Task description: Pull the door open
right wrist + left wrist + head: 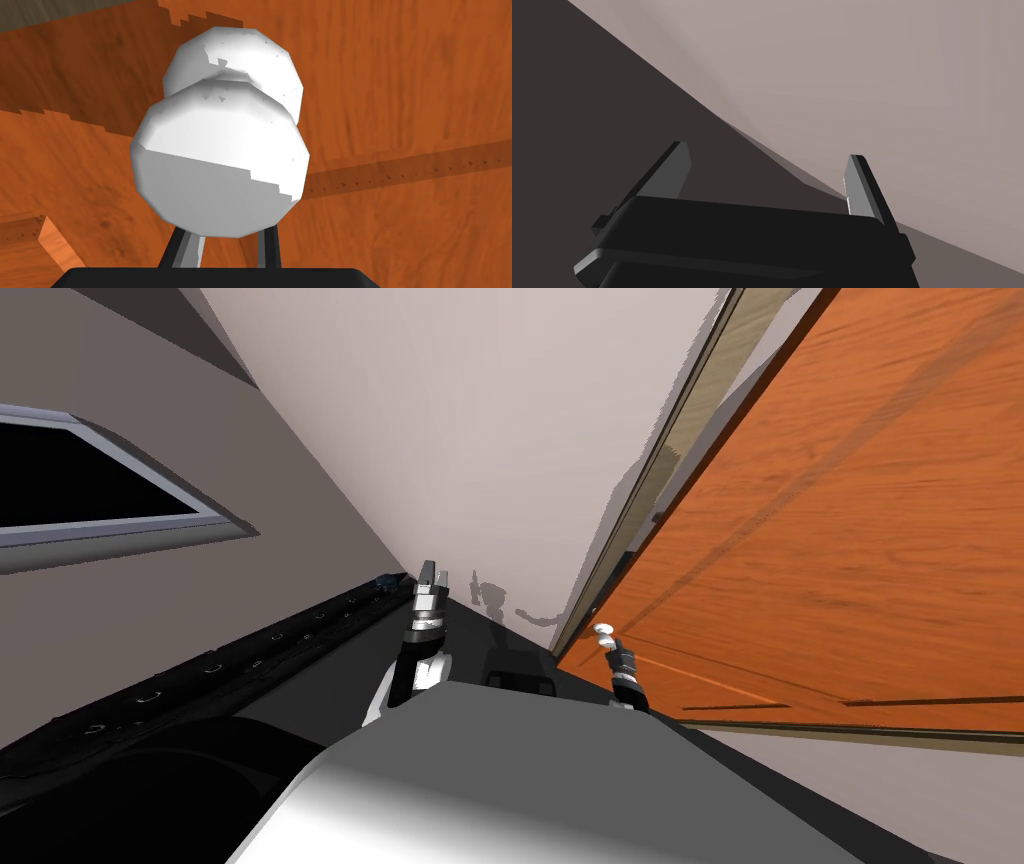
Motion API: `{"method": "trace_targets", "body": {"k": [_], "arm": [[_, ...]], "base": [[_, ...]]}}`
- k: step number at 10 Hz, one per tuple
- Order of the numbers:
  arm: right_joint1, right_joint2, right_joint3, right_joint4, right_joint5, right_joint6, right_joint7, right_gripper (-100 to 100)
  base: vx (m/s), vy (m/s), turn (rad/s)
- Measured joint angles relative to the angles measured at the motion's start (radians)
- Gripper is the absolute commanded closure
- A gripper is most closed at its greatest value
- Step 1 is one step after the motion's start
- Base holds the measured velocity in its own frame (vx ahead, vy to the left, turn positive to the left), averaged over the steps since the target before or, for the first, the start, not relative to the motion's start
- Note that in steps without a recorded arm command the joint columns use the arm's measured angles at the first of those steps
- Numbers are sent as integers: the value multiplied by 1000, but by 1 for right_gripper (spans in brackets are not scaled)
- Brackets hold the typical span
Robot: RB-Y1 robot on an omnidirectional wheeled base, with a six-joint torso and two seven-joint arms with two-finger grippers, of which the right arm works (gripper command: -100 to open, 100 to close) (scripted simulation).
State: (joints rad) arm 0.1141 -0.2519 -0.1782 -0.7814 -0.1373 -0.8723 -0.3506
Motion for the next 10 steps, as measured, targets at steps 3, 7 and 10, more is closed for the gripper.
{"method": "trace_targets", "body": {"k": [3, 7, 10], "arm": [[-3, -2, 13, 4, -37, 5, -65, 100], [-5, -6, 22, 12, -59, 5, -115, 100], [-14, -9, 39, 18, -101, 13, -189, 100]], "base": [[-46, -13, 49], [-35, -11, 54], [-58, -12, 75]]}}
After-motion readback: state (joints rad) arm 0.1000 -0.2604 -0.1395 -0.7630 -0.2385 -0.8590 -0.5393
